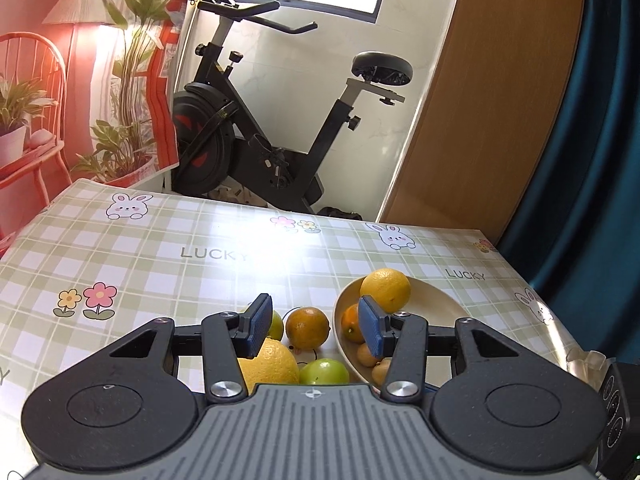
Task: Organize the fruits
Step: 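Move both grippers to the small orange beside the green apple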
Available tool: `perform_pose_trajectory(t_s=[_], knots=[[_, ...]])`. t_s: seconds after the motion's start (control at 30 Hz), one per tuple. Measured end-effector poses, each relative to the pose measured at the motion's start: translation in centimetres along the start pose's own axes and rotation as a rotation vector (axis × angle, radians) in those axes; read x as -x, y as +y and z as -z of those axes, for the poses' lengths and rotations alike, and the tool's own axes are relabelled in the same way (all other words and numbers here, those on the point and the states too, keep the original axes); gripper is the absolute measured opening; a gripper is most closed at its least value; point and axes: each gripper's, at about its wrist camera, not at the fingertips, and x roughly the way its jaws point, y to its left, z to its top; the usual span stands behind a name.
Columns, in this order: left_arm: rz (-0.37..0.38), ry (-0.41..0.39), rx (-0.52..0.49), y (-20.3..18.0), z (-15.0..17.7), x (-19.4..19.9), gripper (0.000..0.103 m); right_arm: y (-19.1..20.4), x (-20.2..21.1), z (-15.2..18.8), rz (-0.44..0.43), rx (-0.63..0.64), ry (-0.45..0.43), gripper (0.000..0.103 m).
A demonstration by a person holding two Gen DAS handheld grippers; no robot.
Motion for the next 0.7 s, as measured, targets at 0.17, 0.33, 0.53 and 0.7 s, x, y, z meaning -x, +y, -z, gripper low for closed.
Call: perform_pose_trajectory(t_s=[0.17, 0.33, 0.53, 0.7], knots=[[0.009, 0.039, -0.004, 0.3, 1.0, -0.4, 0.050, 2.5, -0.5, 0.6, -0.063, 0.085, 0.022, 0.038], [0.005, 0.057, 0.008, 1.5, 1.8, -0.4, 0.049, 4.3, -1.9, 1.4, -0.102, 0.174, 0.061, 0.038], [-0.005, 0.050, 0.013, 2.7, 2.2, -0.5, 0.049, 4.5, -3.6, 1.7, -0.103, 0.168, 0.087, 0.041], [0.006, 0.076, 0.069, 3.6, 3.5, -1.2, 0.049, 4.6, -4.0, 2.0, -0.094, 0.192, 0.102, 0.043]])
